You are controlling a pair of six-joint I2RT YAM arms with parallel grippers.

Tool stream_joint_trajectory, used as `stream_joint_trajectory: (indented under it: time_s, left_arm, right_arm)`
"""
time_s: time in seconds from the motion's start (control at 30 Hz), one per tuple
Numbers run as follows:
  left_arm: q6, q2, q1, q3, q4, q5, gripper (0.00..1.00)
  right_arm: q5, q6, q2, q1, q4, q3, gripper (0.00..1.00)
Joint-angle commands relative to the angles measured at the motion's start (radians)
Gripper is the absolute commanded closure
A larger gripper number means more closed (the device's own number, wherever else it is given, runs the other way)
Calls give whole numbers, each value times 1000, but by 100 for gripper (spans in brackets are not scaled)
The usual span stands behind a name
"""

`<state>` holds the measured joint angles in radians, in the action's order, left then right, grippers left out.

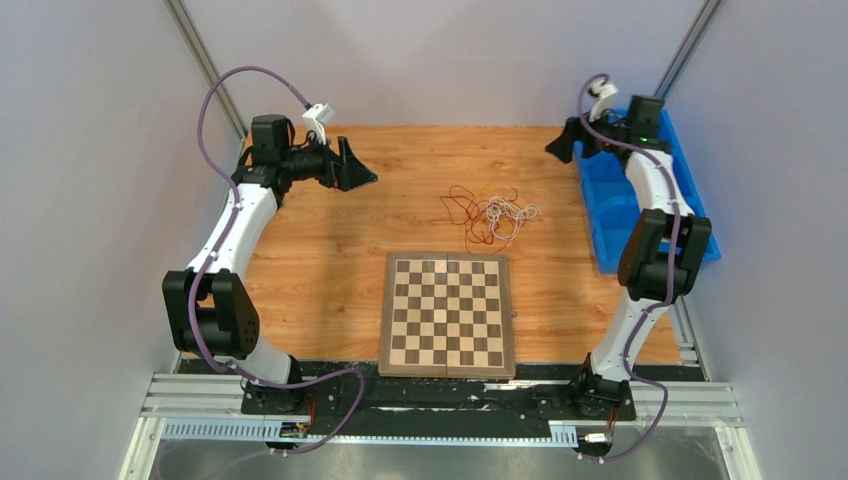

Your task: Untangle the cables

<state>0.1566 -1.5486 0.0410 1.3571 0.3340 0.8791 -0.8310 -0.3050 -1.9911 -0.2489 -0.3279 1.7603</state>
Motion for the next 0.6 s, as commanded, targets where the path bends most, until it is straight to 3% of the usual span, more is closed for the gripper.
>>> stream_joint_trajectory:
  time_s: [0.0, 0.37, 0.57]
  left_arm:
    - [-47, 31, 13, 34, 7, 1, 0]
    - [-48, 42, 15, 8, 2, -13, 0]
    - [-50, 35, 14, 1, 0, -15, 0]
  right_arm:
    - [64, -106, 26, 99, -126, -82, 11]
    - [139, 39, -155, 22, -103, 302, 22]
    - [219, -158, -210, 43, -112, 357, 30]
